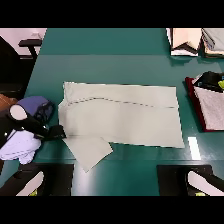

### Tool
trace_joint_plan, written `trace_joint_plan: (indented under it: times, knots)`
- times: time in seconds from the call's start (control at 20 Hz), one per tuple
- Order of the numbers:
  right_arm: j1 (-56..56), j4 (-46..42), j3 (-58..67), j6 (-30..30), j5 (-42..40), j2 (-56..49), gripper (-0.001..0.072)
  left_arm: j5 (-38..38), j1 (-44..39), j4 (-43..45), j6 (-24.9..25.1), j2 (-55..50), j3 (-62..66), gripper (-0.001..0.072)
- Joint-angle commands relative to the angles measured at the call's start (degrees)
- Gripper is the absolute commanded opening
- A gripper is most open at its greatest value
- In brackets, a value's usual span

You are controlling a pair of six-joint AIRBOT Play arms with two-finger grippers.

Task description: Fold the shirts.

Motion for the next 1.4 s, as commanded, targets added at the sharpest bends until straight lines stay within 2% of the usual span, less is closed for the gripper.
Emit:
trace_joint_plan:
  times: [0.0, 0.15, 0.25, 0.35, 0.4, 0.55, 0.7, 0.95, 1.1, 1.3, 1.35]
  knots:
    - [-0.04, 0.04, -0.02, 0.04, -0.11, 0.61, 0.0447, 5.92, 0.00, -6.82, -0.52, 1.44, -8.00, 0.0491]
    - [-0.04, 0.04, -0.02, 0.04, 0.04, 0.61, 0.0447, 10.10, 0.00, -13.68, 3.15, 1.44, -10.21, 0.0490]
    - [-0.04, 0.04, -0.02, 0.04, 0.26, 0.63, 0.0447, 11.17, 0.00, -15.23, 3.91, 1.44, -10.21, 0.0476]
    - [-0.07, 0.00, -0.02, 0.04, 1.75, 0.63, 0.0447, 10.47, 0.00, -15.45, 4.13, 1.44, -10.19, 0.0117]
    - [-0.28, -0.28, -0.04, 0.02, 2.86, 0.63, 0.0447, 10.05, 0.00, -15.43, 4.74, 1.44, -10.05, 0.0022]
    - [-4.26, -0.57, -5.55, 0.02, 5.97, 2.34, 0.0447, 5.73, 0.00, -14.64, 6.73, 1.44, -6.86, 0.0021]
    - [-13.00, -0.76, -19.28, -0.13, 6.58, 6.27, 0.0449, 2.71, 0.00, -14.58, 7.58, 1.44, -3.04, 0.0021]
    - [-26.25, 0.17, -42.23, -2.14, 5.33, 8.79, 0.0461, 2.12, 0.00, -14.78, 8.50, 1.44, 0.59, 0.0020]
    - [-25.24, 2.71, -49.72, -2.14, 1.62, 8.81, 0.0458, 2.27, 0.00, -14.73, 8.52, 1.44, 0.87, 0.0021]
    - [-18.71, 6.01, -52.30, -2.10, -1.97, 8.66, 0.0443, 2.36, 0.00, -14.73, 8.52, 1.44, 0.87, 0.0021]
    - [-17.00, 5.86, -52.00, -2.08, -2.45, 8.59, 0.0398, 2.36, 0.00, -14.69, 8.52, 1.44, 0.87, 0.0021]
